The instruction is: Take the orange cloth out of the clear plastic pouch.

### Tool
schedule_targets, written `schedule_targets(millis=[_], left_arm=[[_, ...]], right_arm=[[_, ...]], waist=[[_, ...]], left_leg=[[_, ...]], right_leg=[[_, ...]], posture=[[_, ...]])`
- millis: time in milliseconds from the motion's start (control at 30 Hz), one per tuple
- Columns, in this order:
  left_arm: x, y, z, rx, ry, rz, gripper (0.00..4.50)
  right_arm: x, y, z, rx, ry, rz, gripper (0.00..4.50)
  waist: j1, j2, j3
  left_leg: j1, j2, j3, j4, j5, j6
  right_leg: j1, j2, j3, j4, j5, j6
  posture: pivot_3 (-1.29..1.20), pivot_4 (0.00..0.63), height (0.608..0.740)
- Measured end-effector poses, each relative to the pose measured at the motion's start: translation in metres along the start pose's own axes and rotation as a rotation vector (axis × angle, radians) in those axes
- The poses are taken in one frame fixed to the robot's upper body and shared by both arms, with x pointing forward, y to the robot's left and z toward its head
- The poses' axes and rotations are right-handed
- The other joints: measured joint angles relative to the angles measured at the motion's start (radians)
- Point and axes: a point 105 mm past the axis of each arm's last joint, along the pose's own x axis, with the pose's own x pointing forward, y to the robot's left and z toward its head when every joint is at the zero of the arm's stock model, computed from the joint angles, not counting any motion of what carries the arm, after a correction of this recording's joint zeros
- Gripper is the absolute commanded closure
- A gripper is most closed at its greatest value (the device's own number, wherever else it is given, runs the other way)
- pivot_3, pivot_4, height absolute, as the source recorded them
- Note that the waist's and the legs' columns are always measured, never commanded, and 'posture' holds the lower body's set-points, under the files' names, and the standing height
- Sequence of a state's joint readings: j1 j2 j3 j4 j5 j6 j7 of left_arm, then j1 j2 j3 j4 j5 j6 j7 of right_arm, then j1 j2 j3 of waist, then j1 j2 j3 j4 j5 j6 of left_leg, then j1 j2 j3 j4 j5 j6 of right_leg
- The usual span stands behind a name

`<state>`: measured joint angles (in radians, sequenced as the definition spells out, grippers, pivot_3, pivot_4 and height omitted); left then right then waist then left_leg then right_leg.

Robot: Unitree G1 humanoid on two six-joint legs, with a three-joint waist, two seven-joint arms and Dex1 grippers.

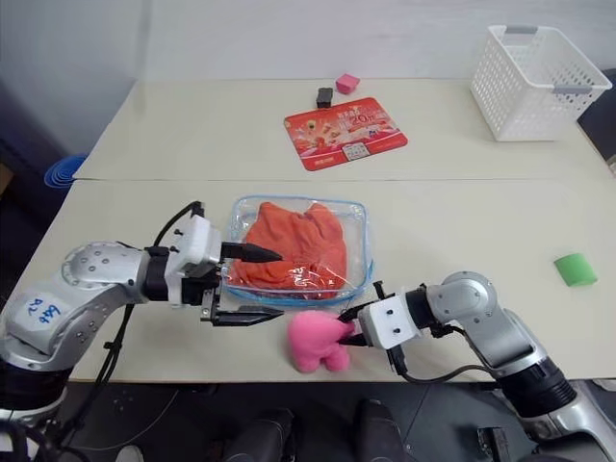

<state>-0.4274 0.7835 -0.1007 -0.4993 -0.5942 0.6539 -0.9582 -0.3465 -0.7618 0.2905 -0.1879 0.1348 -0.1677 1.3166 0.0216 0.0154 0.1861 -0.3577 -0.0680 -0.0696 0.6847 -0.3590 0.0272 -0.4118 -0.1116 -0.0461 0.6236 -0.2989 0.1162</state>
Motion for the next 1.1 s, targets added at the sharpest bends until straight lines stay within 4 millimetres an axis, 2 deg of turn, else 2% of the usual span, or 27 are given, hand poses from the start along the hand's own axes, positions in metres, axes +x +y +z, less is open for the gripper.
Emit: schedule_targets(millis=[133, 233, 433, 533, 567, 667, 767, 867, 1100], left_arm=[[0.003, -0.003, -0.001, 0.004, 0.003, -0.033, 0.00], [0.009, -0.006, 0.001, 0.016, -0.006, -0.087, 0.00], [0.018, -0.008, -0.004, 0.018, 0.025, -0.206, 0.00], [0.029, -0.013, -0.011, 0.028, 0.050, -0.286, 0.00], [0.035, -0.016, -0.016, 0.031, 0.066, -0.325, 0.00], [0.046, -0.022, -0.024, 0.025, 0.089, -0.386, 0.00], [0.053, -0.028, -0.035, 0.045, 0.138, -0.435, 0.63], [0.058, -0.023, -0.045, 0.066, 0.175, -0.414, 1.55], [0.061, -0.015, -0.051, 0.118, 0.196, -0.357, 3.69]], right_arm=[[-0.002, 0.004, -0.001, 0.009, 0.006, -0.015, 0.51], [-0.013, 0.006, 0.006, 0.014, 0.008, -0.023, 0.51], [-0.053, -0.013, 0.025, 0.061, 0.013, -0.127, 0.51], [-0.072, -0.021, 0.017, 0.045, 0.089, -0.161, 0.51], [-0.078, -0.025, 0.009, 0.030, 0.132, -0.179, 0.51], [-0.082, -0.034, -0.010, 0.003, 0.194, -0.209, 0.51], [-0.072, -0.039, -0.023, -0.038, 0.203, -0.219, 0.46], [-0.060, -0.041, -0.033, -0.063, 0.204, -0.220, 0.46], [-0.051, -0.050, -0.037, -0.135, 0.197, -0.246, 0.46]], waist=[[0.000, 0.000, 0.000], [0.001, 0.000, 0.000], [0.002, 0.000, 0.000], [0.002, 0.000, 0.000], [0.001, 0.000, 0.000], [-0.002, -0.001, 0.000], [-0.007, -0.001, 0.000], [-0.005, -0.001, 0.000], [-0.003, -0.001, 0.000]], left_leg=[[0.000, 0.000, 0.000, 0.000, 0.000, 0.000], [0.000, 0.000, 0.000, 0.000, 0.000, 0.000], [0.000, 0.000, 0.000, 0.000, 0.000, 0.000], [0.000, 0.000, 0.000, 0.000, 0.000, 0.000], [0.000, -0.001, 0.001, 0.000, 0.000, 0.000], [0.000, 0.000, 0.001, 0.000, 0.000, 0.000], [0.000, 0.000, 0.001, 0.000, 0.000, 0.000], [0.000, 0.000, 0.001, 0.000, 0.000, 0.000], [0.000, 0.000, 0.001, 0.001, 0.000, 0.001]], right_leg=[[0.000, 0.000, 0.000, 0.000, 0.000, 0.000], [0.000, 0.000, 0.000, -0.001, 0.000, 0.000], [0.001, 0.000, 0.000, -0.002, 0.000, 0.000], [0.001, 0.000, 0.000, -0.002, 0.000, 0.000], [0.001, 0.000, 0.000, -0.002, 0.000, 0.000], [0.000, 0.001, 0.000, -0.001, 0.000, 0.000], [0.000, 0.001, 0.000, 0.000, 0.000, 0.000], [0.000, 0.001, 0.000, 0.001, 0.000, 0.000], [0.000, 0.001, 0.000, 0.001, 0.000, 0.000]], posture=[[0.00, 0.150, 0.740], [0.00, 0.150, 0.740], [0.00, 0.150, 0.740], [0.00, 0.150, 0.740], [0.00, 0.150, 0.740], [0.00, 0.150, 0.740], [0.00, 0.150, 0.740], [0.00, 0.150, 0.740], [0.00, 0.150, 0.740]])
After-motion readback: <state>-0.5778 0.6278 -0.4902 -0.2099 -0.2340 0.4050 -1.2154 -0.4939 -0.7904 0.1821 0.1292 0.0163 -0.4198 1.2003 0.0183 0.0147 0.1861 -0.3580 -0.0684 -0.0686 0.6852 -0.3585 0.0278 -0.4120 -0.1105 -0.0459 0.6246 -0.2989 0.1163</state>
